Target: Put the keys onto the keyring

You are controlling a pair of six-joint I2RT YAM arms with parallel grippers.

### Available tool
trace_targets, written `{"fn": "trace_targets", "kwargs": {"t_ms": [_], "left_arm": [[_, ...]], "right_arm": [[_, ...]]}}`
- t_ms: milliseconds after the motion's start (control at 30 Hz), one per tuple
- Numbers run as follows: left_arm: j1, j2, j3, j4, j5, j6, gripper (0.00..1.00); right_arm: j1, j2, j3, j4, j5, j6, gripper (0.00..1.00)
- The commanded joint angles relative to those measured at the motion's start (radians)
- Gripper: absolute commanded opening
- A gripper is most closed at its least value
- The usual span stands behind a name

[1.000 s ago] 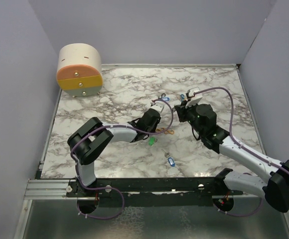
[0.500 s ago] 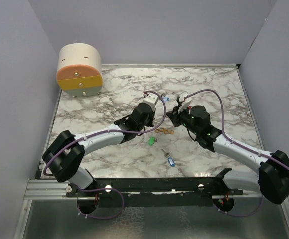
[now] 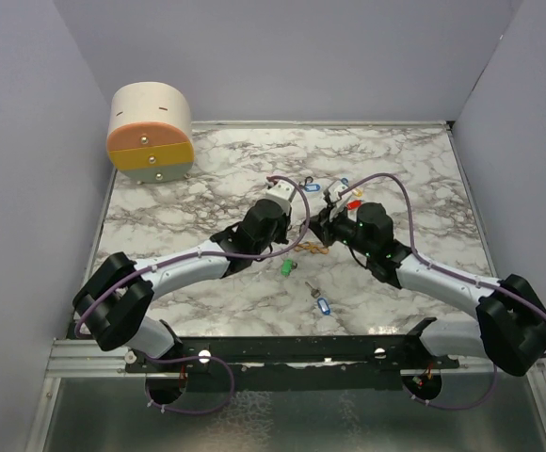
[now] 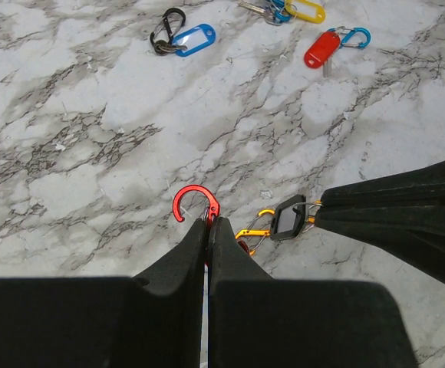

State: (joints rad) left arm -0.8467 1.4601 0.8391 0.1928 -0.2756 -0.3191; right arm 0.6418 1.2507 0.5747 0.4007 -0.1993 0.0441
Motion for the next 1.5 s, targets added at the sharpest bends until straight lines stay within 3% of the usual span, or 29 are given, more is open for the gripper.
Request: {"fn": "trace_targets", "kwargs": {"t_ms": [0, 1467], "left_arm": [[-0.017, -0.026, 0.004, 0.048, 0.027, 0.01, 0.0], [-0.057, 0.02, 0.052, 0.035, -0.004, 0.038, 0.0]], "right_arm": [[0.012, 0.029, -0.002, 0.057, -0.041, -0.026, 0.01], [0.053, 0.028, 0.017, 0.027, -0.035, -0.055, 0.01]]}}
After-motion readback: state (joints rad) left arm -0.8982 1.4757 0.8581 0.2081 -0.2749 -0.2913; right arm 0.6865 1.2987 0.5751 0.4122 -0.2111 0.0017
